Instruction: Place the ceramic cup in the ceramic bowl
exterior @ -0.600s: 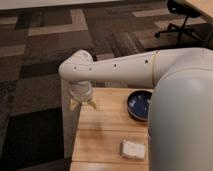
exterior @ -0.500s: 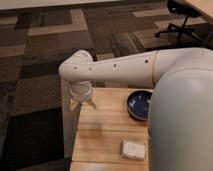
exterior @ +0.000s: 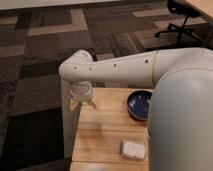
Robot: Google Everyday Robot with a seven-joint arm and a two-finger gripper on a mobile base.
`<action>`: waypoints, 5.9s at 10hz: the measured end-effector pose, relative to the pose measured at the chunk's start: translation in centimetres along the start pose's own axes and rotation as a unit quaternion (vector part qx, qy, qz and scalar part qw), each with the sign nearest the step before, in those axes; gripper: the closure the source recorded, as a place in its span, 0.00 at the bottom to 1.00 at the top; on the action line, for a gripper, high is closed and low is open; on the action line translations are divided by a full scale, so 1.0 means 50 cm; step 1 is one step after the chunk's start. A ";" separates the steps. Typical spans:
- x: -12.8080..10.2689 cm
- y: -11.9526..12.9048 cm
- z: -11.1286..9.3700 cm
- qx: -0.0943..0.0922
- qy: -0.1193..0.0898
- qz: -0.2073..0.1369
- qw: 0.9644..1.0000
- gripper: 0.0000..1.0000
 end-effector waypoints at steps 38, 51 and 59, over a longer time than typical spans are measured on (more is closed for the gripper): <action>0.000 0.000 0.000 0.000 0.000 0.000 1.000 0.35; -0.002 -0.186 -0.103 0.003 -0.070 0.078 0.994 0.35; 0.007 -0.279 -0.132 -0.007 -0.074 0.104 0.992 0.35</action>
